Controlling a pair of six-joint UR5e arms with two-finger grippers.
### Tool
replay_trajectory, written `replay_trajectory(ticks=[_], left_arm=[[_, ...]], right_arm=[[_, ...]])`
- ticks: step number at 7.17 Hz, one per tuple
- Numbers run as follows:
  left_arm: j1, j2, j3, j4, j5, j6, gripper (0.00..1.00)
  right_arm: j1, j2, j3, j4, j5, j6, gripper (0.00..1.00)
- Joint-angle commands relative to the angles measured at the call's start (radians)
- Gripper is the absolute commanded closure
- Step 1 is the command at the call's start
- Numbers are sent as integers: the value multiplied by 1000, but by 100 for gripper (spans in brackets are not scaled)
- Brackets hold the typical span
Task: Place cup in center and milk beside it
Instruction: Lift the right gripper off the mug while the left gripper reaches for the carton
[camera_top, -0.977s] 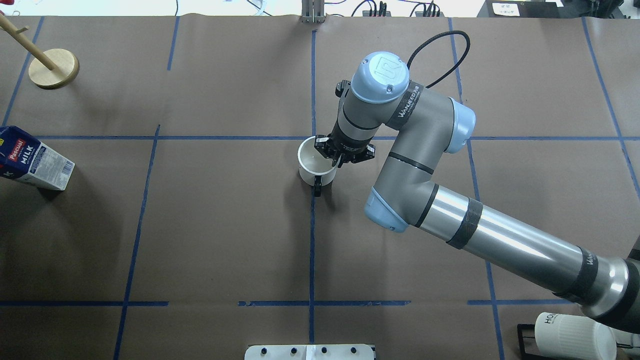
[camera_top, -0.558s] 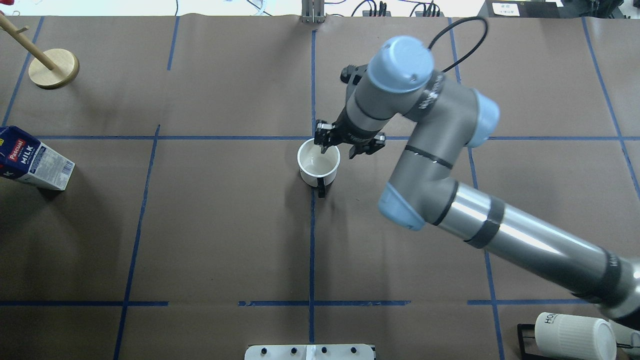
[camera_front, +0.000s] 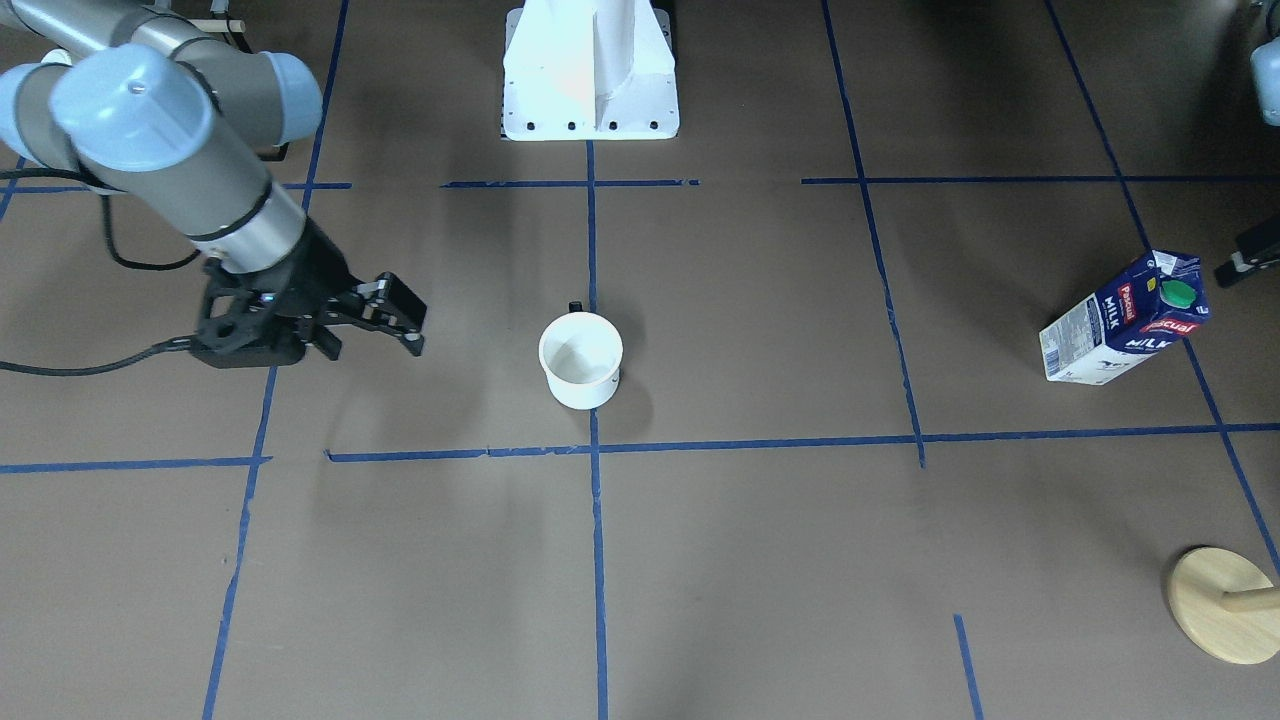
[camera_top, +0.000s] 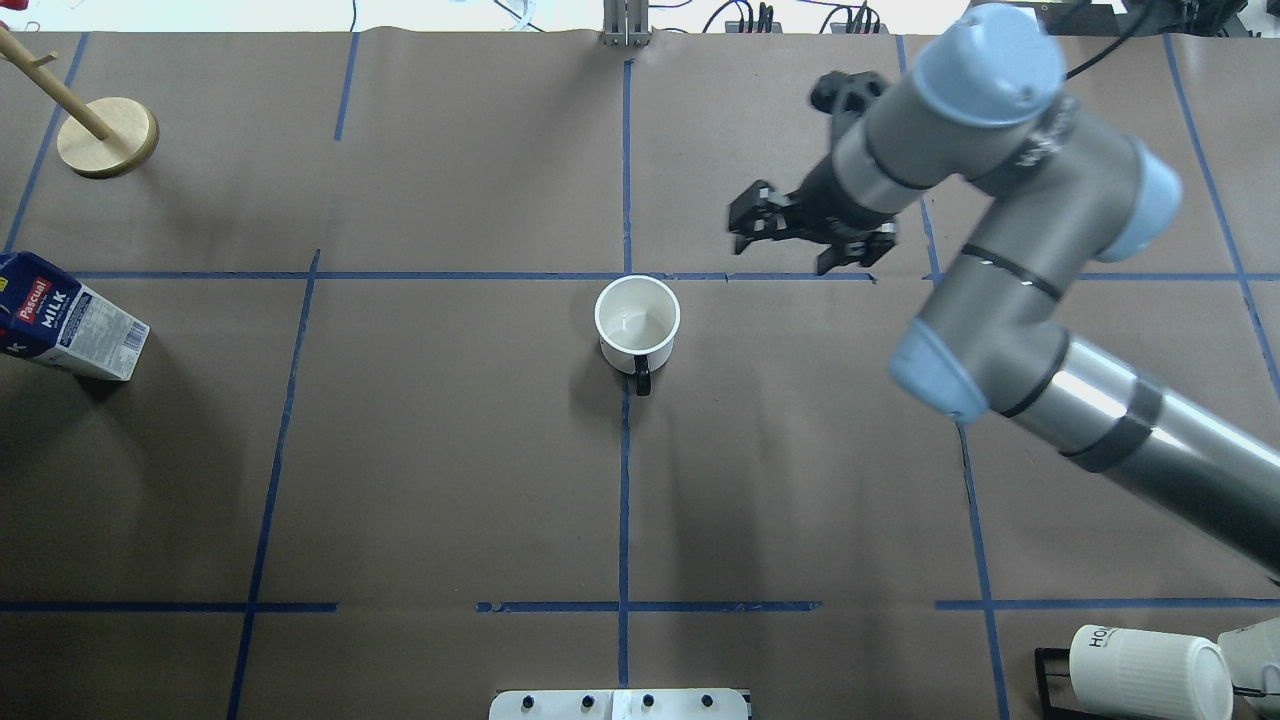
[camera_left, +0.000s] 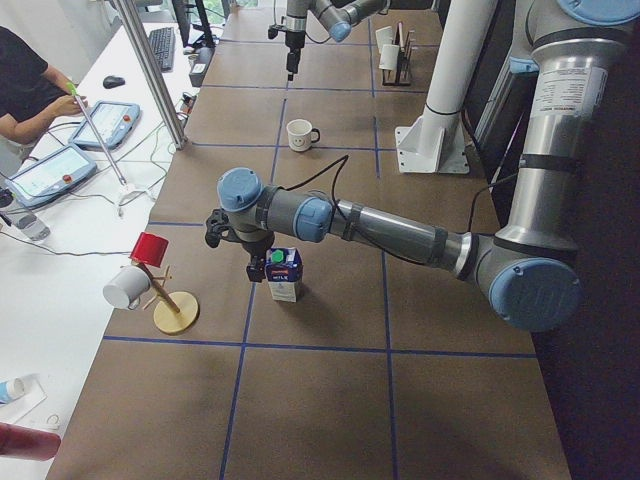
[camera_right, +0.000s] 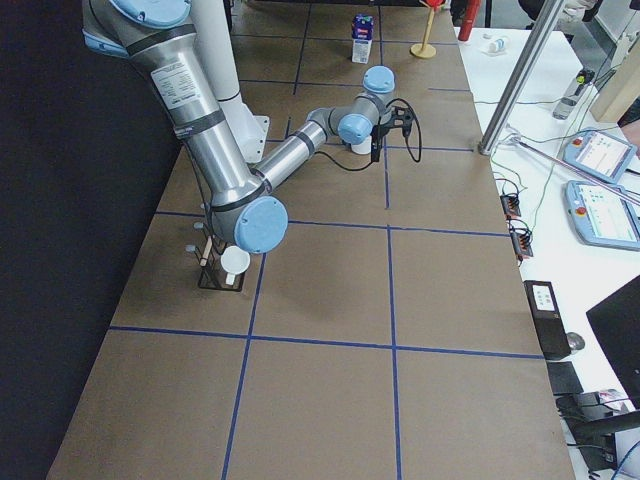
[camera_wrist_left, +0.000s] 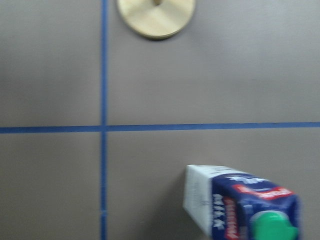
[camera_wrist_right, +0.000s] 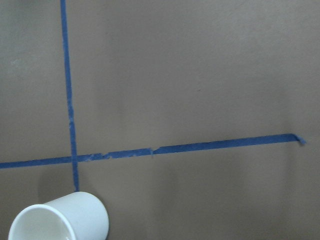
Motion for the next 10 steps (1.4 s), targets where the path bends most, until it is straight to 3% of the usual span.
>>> replay_trajectory(ticks=[1,7,8,9,10], left_arm=[[60,-9,1,-2,45,-42,0],[169,-3,44,-36,102,-48,0],[178,-3,47,-35,124,-48,38],[178,-11,32,-32,129,-52,94],[178,-30,27,-22,127,-55,100]], right_arm=[[10,-23,13,-1,-9,-15,0],[-14,-25,8,1,-16,-9,0],[-14,-26,7,1,-16,-9,0],[-14,-26,7,1,-14,-7,0],[-11,-29,13,1,-11,-9,0]])
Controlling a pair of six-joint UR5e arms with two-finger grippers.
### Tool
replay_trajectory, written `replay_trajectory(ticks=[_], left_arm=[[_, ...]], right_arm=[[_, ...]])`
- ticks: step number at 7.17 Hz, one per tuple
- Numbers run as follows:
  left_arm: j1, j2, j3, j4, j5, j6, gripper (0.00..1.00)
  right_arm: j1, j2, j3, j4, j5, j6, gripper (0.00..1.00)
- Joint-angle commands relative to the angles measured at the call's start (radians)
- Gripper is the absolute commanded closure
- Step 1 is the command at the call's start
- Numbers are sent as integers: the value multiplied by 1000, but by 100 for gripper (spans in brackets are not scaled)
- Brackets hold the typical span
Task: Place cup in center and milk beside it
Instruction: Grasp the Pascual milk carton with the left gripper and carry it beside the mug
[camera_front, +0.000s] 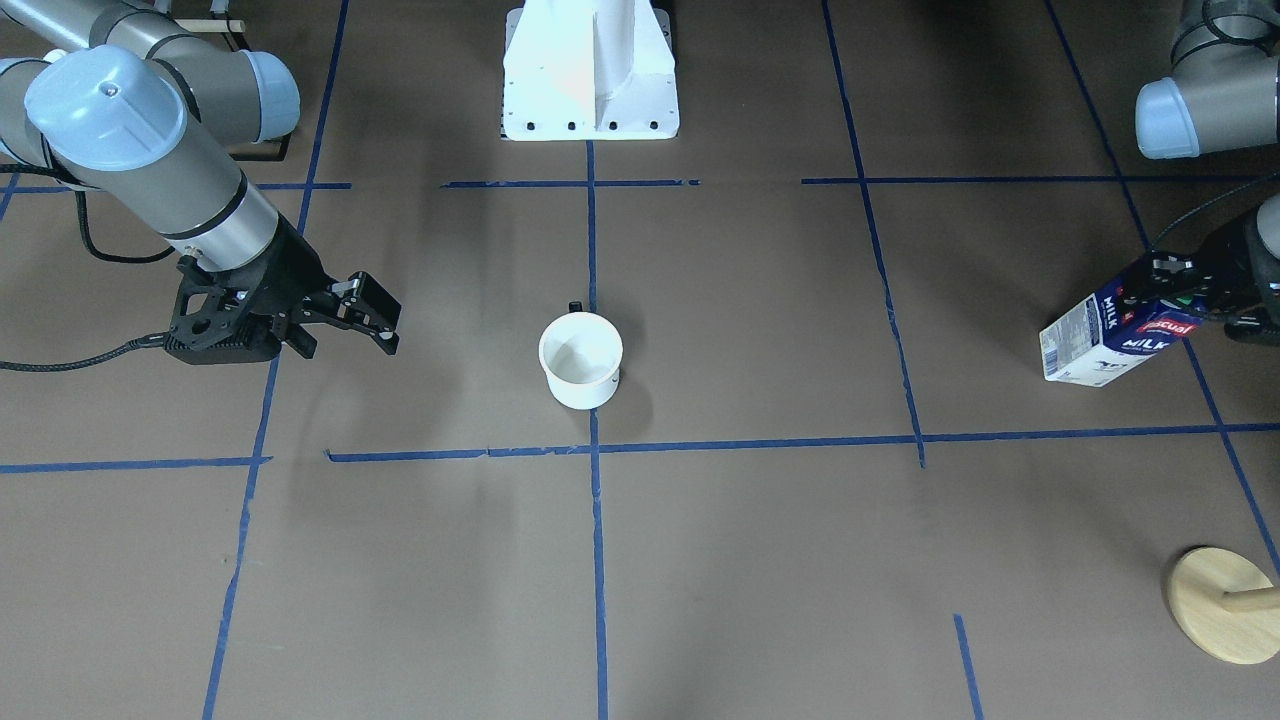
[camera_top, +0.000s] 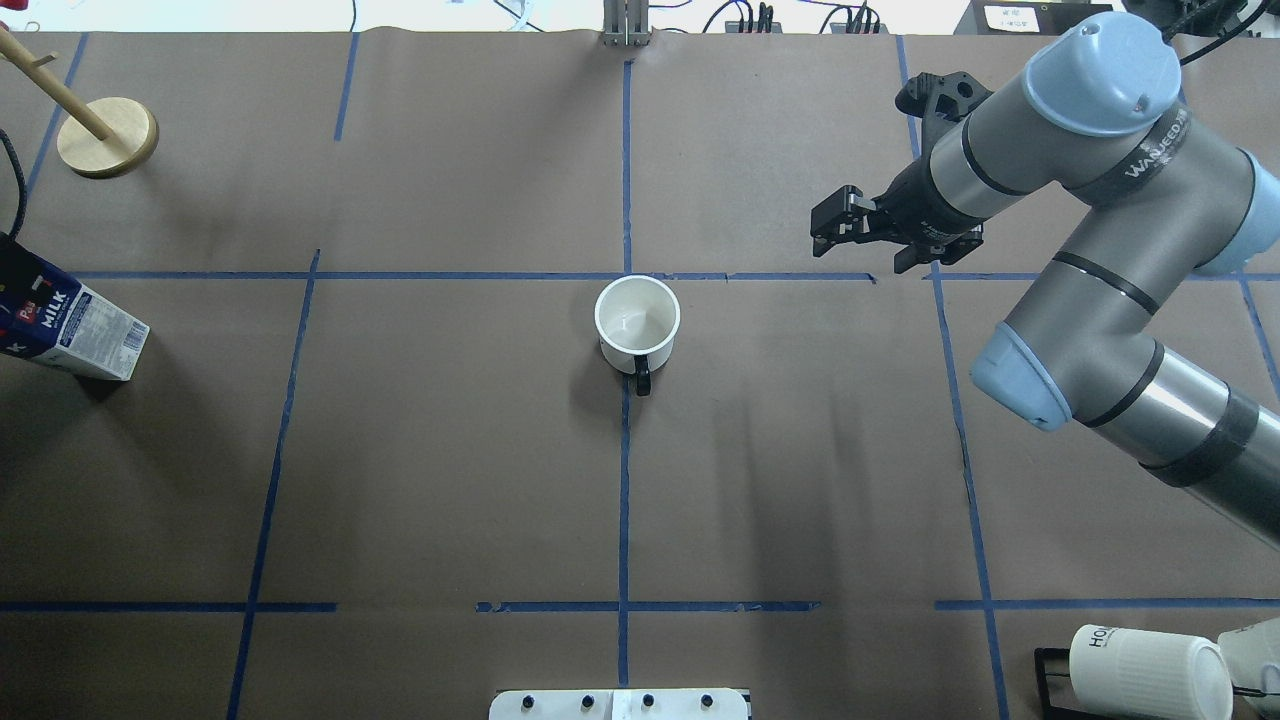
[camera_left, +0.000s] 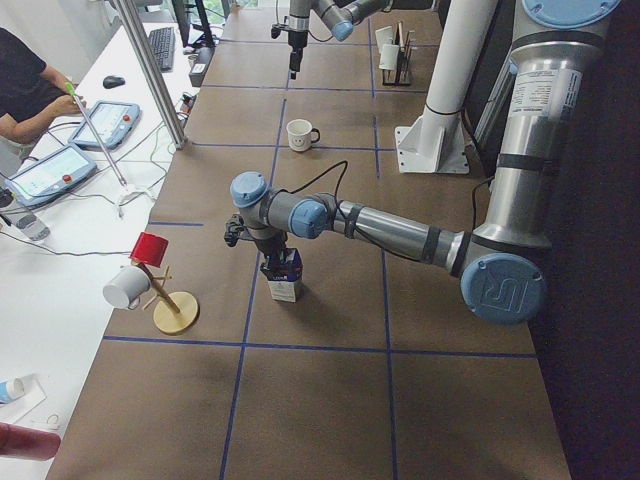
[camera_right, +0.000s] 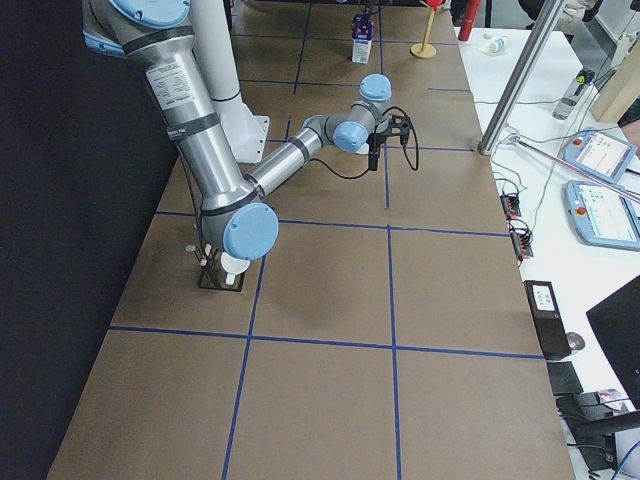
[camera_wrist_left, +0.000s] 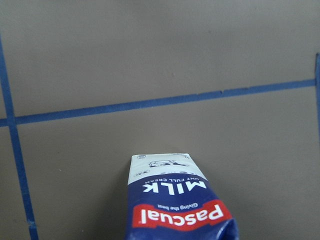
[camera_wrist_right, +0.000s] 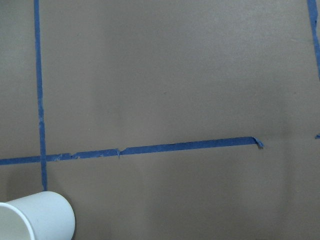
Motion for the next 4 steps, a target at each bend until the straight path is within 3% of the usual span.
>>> replay_trajectory(ticks=[1,2,4], left_arm=[[-2,-73,-77,75,-5,-90,100],[25,-256,-104,221,-4,-252,100],[245,-483,-81,261,5,-518,100]], right_arm=[[19,-42,32,2,15,-8,0],[25,-63,50,2,15,-10,0],[25,-70,51,2,11,-8,0]])
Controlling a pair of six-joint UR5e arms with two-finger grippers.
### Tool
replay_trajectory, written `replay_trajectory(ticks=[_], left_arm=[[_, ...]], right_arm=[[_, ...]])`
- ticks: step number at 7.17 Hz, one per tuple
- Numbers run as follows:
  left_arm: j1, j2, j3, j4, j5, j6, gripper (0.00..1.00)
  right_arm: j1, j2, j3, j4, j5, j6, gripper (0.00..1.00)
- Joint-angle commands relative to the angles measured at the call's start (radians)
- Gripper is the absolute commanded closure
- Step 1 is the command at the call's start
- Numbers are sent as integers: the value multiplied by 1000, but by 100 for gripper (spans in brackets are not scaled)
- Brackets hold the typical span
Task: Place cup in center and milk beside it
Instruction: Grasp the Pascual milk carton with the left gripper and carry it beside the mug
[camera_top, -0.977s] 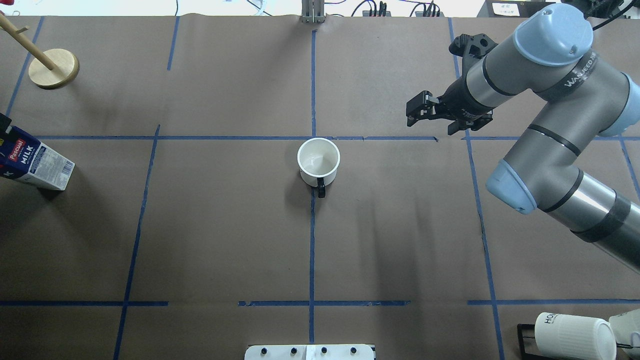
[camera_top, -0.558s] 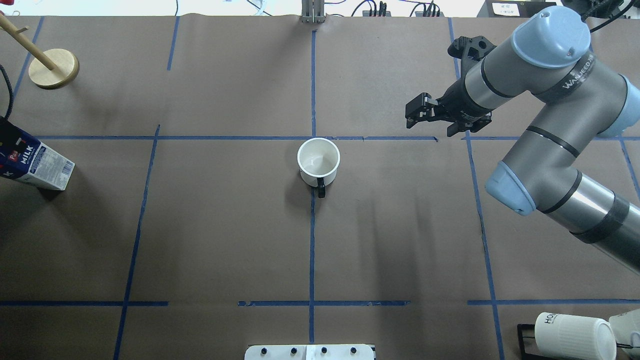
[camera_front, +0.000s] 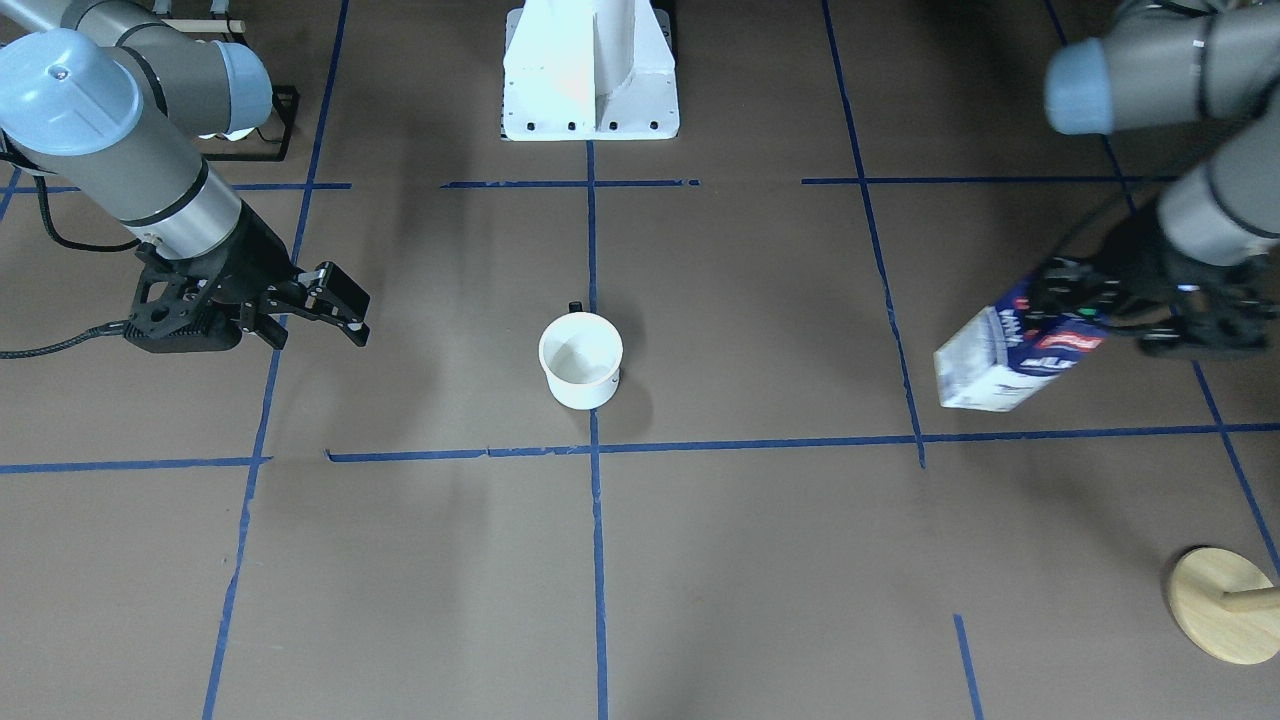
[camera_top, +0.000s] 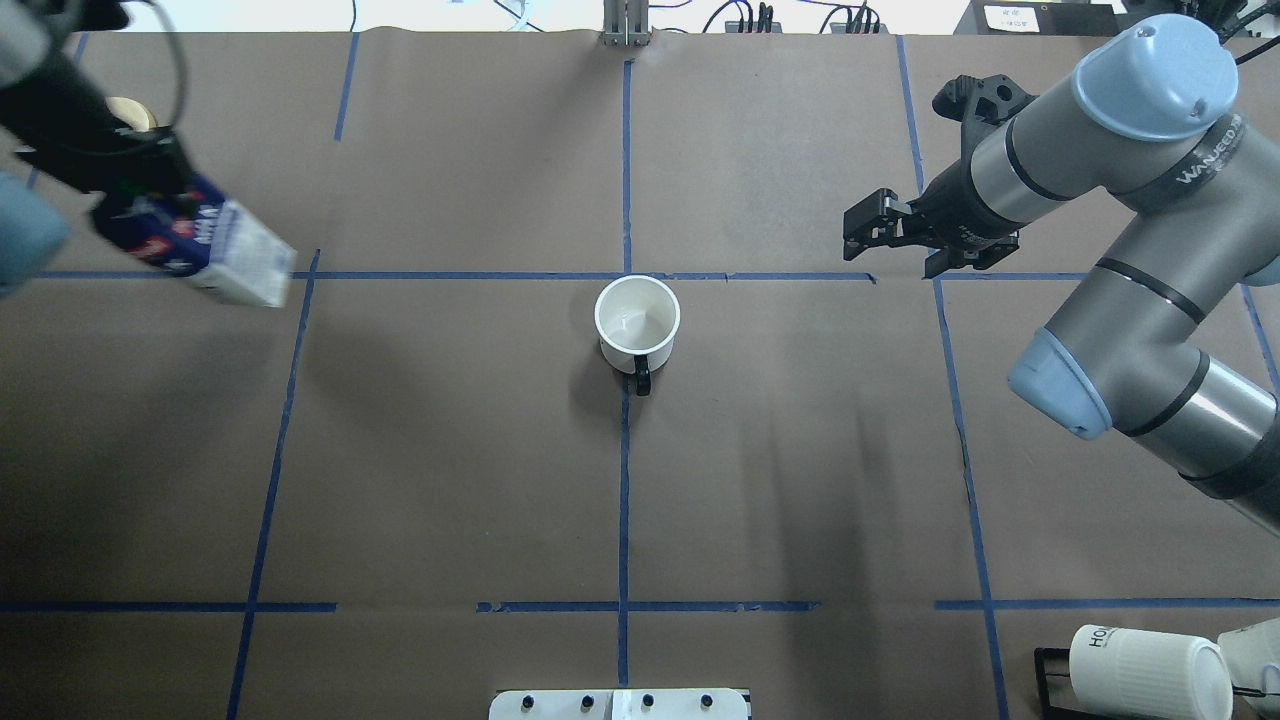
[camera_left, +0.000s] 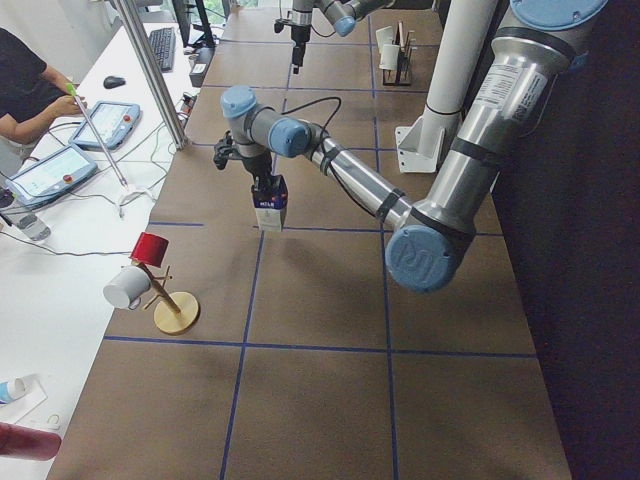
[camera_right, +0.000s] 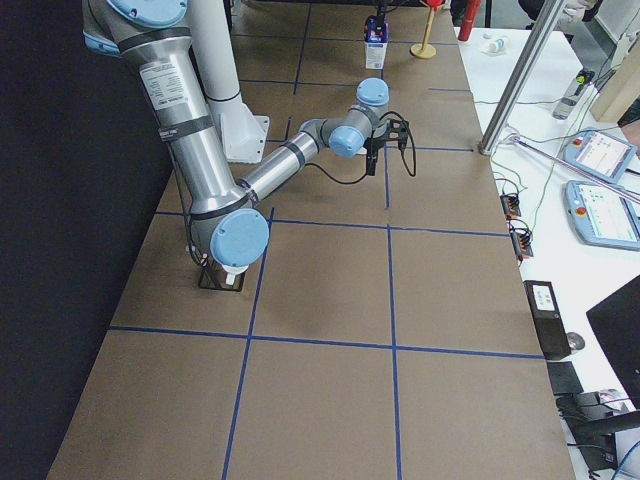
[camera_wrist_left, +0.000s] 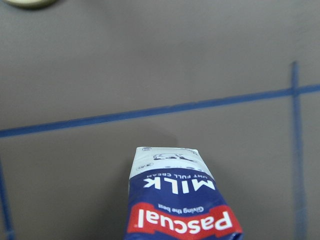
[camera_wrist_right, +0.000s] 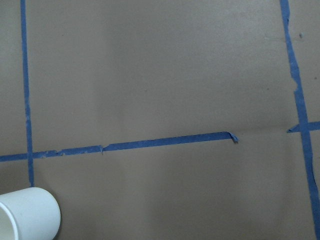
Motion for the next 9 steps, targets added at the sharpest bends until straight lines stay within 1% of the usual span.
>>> replay_trajectory(ticks=[1,2,3,4,5,6,7,9], left_arm=[[188,-232,59,26,50,-225,100],[241,-312,134,-1,107,-272,100],[261,-343,213,-88,109,-307,100],[284,-393,293,-138,124,-358,100],[300,-409,315,-138,156,-358,100],[315,-408,317,-140,160,-360,94],[323,-406,318,-140,160,-361,86],[338,-405,323,-138,161,-363,52]], right_arm=[[1,-8,3,0,-2,1,0],[0,-9,3,0,-5,1,0],[-2,-9,0,0,-8,1,0],[-6,-8,0,0,-9,4,0],[-6,-8,3,0,-9,7,0],[-8,-3,3,0,-9,11,0],[-11,-2,3,0,-9,16,0],[-11,-6,0,0,-7,2,0]])
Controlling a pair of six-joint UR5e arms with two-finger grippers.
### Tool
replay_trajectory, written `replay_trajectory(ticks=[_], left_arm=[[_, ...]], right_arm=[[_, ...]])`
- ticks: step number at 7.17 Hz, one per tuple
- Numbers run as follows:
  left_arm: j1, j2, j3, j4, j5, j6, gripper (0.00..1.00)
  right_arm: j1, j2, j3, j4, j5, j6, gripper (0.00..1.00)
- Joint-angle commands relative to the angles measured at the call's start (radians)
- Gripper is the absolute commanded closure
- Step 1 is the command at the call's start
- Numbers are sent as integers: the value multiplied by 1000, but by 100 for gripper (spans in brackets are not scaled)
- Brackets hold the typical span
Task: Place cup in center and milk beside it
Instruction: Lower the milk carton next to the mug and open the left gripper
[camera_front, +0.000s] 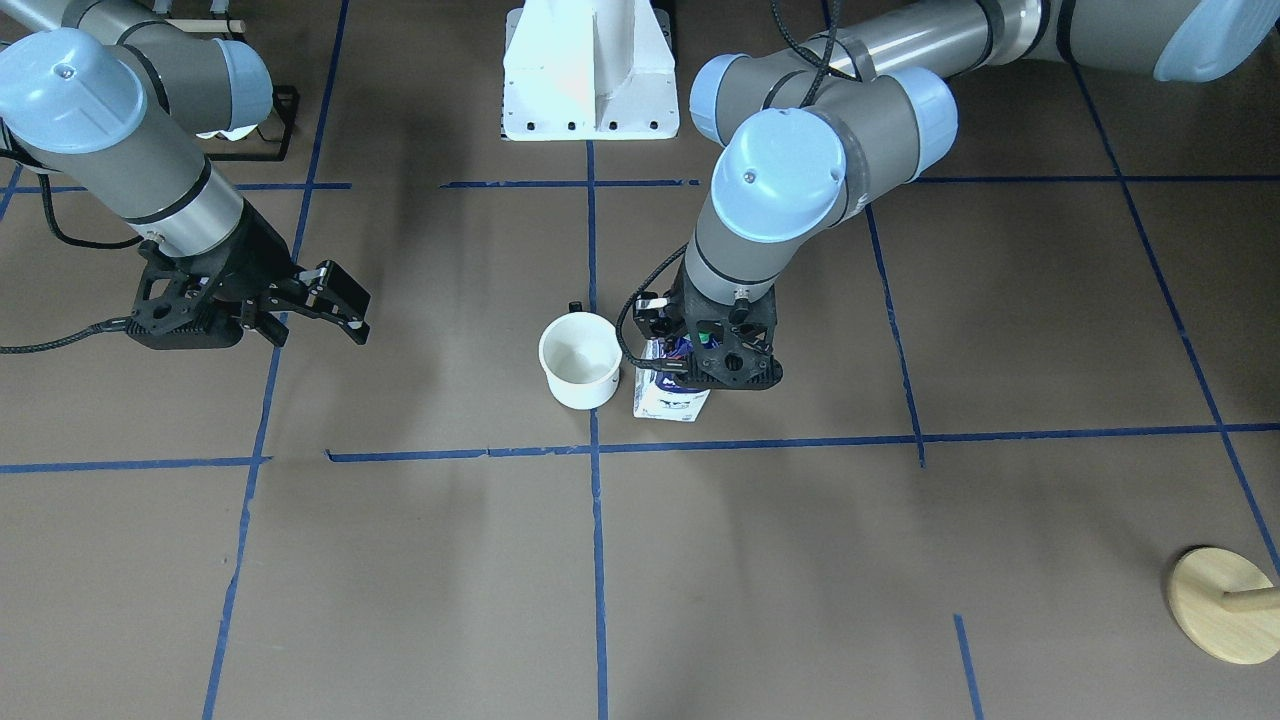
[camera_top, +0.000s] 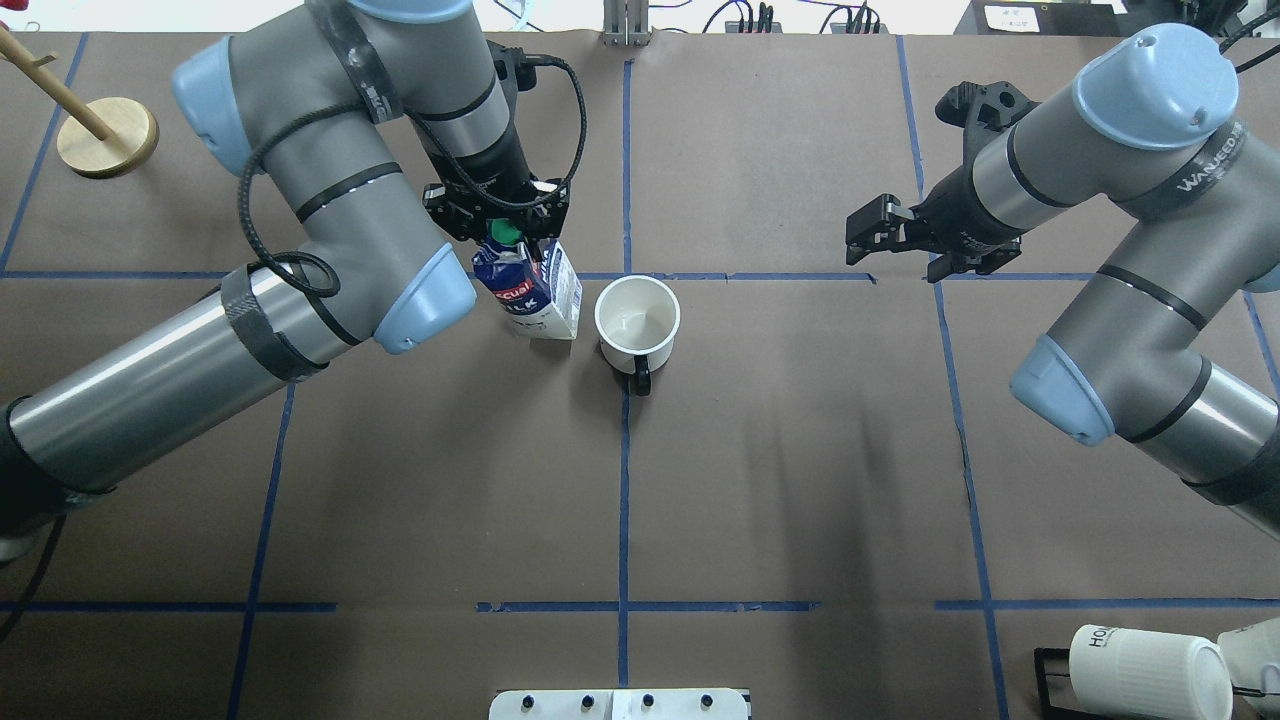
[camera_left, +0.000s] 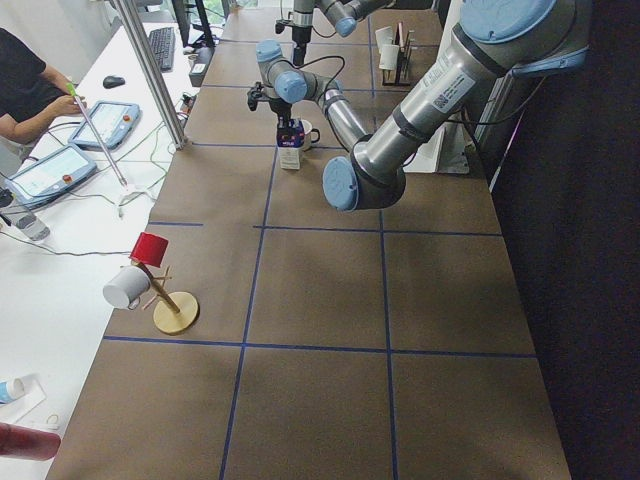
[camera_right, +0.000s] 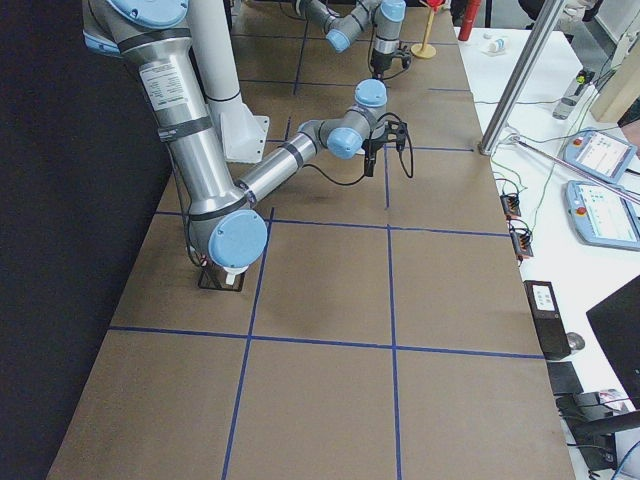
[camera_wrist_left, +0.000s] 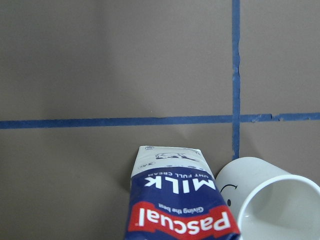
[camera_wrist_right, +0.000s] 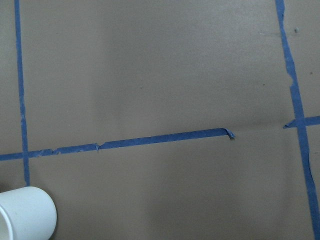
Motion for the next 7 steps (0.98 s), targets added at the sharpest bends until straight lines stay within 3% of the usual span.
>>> replay_trajectory(ticks=[1,3,5,7], left_arm=[[8,0,3,-1,1,-3,31],[8,-1,3,-1,1,-3,0],[6,-5,-7,1,1,-6,0],[-124,47,-186,23,-1,-8,0]], right_arm=[[-2,1,-2,0,1,-7,0],[-4,2,-2,0,1,-6,0],[-4,5,-2,0,1,-4,0],[1,-1,-1,0,7,-10,0]])
